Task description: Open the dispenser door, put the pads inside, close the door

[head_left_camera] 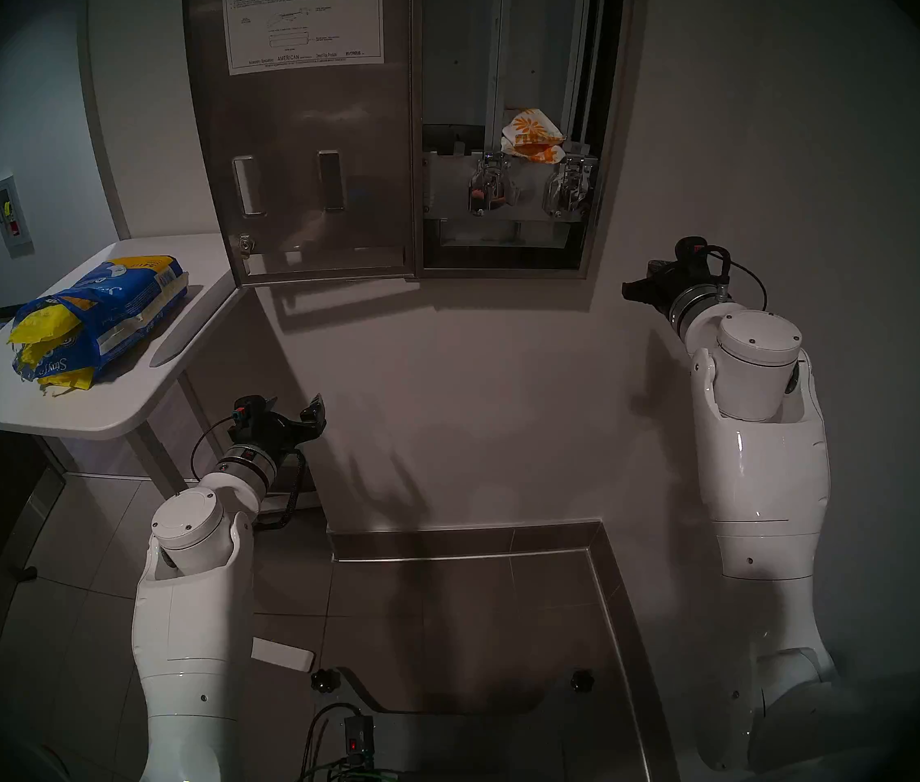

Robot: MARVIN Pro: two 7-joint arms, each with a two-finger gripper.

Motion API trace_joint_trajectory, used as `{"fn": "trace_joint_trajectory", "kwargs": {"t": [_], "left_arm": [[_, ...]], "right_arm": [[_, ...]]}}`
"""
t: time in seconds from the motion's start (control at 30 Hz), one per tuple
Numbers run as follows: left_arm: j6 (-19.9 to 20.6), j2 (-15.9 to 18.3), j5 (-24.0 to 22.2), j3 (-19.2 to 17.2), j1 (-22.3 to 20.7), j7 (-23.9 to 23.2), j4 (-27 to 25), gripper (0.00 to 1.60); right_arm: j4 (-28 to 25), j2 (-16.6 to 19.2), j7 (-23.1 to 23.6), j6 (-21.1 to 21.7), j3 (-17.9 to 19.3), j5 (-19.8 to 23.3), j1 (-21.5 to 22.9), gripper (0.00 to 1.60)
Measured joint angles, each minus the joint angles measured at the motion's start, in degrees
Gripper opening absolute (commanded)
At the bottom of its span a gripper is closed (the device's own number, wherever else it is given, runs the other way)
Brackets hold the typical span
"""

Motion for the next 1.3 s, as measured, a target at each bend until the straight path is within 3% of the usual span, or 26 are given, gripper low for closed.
{"fn": "trace_joint_trajectory", "kwargs": {"t": [0.4,0.77,1.3], "left_arm": [[-0.06,0.08,0.01,0.13,-0.05,-0.01,0.15,1.60],[-0.99,0.68,1.14,3.11,-3.34,-0.45,3.74,1.60],[-0.91,0.75,-1.69,3.59,-5.85,-2.68,-3.52,1.60]], "right_arm": [[0.07,0.08,-0.34,0.42,-0.20,-0.26,0.01,0.51],[0.09,0.24,-0.43,0.29,-0.16,-0.28,0.01,0.51],[0.11,0.35,-0.51,0.27,-0.16,-0.28,0.01,0.51]]}}
